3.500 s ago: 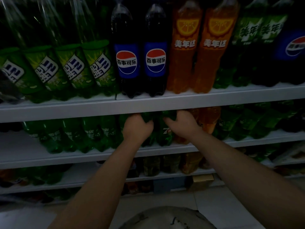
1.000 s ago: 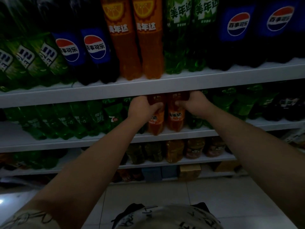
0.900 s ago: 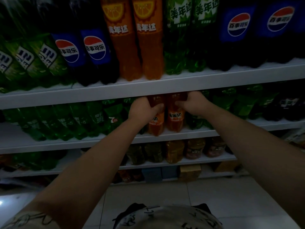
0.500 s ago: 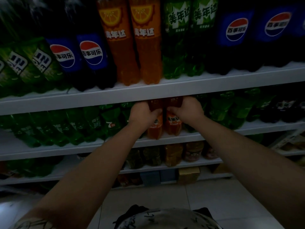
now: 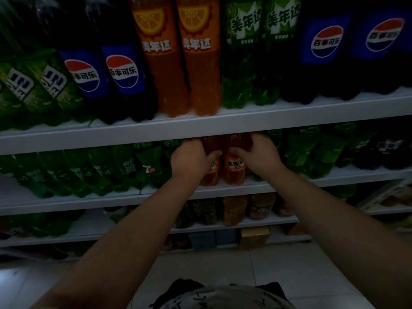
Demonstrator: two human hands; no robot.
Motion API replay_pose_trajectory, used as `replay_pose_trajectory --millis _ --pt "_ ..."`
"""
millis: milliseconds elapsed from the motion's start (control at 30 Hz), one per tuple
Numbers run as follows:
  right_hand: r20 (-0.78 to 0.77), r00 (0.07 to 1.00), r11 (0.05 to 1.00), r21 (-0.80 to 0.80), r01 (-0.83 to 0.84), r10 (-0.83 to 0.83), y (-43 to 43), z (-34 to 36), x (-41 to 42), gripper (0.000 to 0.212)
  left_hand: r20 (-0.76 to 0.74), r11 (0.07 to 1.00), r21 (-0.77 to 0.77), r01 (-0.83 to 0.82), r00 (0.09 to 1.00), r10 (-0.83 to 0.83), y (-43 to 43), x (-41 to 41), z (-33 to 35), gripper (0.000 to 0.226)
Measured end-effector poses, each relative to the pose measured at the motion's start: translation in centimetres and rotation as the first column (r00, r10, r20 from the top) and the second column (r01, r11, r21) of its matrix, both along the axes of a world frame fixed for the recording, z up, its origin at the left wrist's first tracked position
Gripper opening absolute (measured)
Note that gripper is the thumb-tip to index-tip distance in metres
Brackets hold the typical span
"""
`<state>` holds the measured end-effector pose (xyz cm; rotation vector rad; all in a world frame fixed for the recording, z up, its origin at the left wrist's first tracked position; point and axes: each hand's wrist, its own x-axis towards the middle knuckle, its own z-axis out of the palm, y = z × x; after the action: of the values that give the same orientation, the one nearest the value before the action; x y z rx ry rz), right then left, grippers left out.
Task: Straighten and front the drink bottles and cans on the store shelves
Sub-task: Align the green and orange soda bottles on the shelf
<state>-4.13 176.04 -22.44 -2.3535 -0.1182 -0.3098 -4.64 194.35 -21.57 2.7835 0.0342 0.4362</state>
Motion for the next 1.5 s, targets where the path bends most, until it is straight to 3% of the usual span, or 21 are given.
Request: replay_pose_trajectory --millis 100,167,300,367,433,500,600,733,867,1100,1300,1500 --pt "0.197 0.980 0.998 0.059 0.030 -0.041 0.0 -1.3 -3.3 0.052 0.006 0.996 0.081 -0.040 0.999 0.040 0.3 -0.1 0.1 0.064" --pt "0.238 0.969 0.995 0.086 0.046 -0.065 -0.3 -2.8 -5.8 0.046 0.028 0.998 0.050 -0.043 0.999 0.041 0.3 -0.5 -0.5 0.065" --pt "0.078 0.979 0.979 0.089 0.184 -0.191 -2.3 -5.2 -8.9 0.036 0.230 0.985 -0.121 0.120 0.969 -0.090 0.3 -2.6 -2.0 0.049" --pt "-0.007 0.962 0.959 0.084 0.272 -0.272 -3.5 -5.7 -9.6 0.032 0.311 0.972 -0.154 0.175 0.943 -0.120 0.3 -3.5 -2.5 0.047" --pt "-0.066 0.940 0.938 0.075 0.338 -0.334 -4.7 -5.7 -9.9 0.030 0.366 0.937 -0.122 0.326 0.893 -0.263 -0.4 -4.5 -3.0 0.041" --pt "-0.085 0.920 0.920 0.065 0.387 -0.382 -5.6 -5.3 -9.8 0.030 0.384 0.870 -0.068 0.489 0.817 -0.430 -1.9 -5.3 -3.3 0.033" --pt "-0.061 0.900 0.897 0.077 0.435 -0.431 -6.9 -3.9 -9.3 0.032 0.301 0.805 -0.186 0.563 0.813 -0.498 -4.8 -4.9 -2.4 0.028" --pt "0.043 0.876 0.877 0.057 0.477 -0.480 -9.7 -1.9 -7.7 0.040 0.163 0.805 -0.342 0.486 0.874 -0.458 -8.9 -3.5 -0.9 0.044" --pt "0.132 0.866 0.875 0.011 0.485 -0.482 -12.1 -0.3 -5.4 0.050 0.120 0.827 -0.413 0.381 0.923 -0.365 -12.4 -3.0 -0.7 0.049" --pt "0.117 0.928 0.930 -0.056 0.363 -0.355 -14.4 -0.3 -2.4 0.060 0.046 0.875 -0.477 0.084 0.996 -0.070 -18.0 -1.6 -0.9 0.048" --pt "0.070 0.953 0.947 -0.114 0.300 -0.294 -15.4 0.4 -1.0 0.090 -0.036 0.850 -0.523 -0.062 0.998 0.051 -20.0 -0.6 0.1 0.051" --pt "0.001 0.977 0.977 -0.027 0.212 -0.212 -16.0 0.9 -0.4 0.066 -0.026 0.859 -0.509 -0.059 0.998 0.054 -20.0 -0.8 -0.3 0.060"
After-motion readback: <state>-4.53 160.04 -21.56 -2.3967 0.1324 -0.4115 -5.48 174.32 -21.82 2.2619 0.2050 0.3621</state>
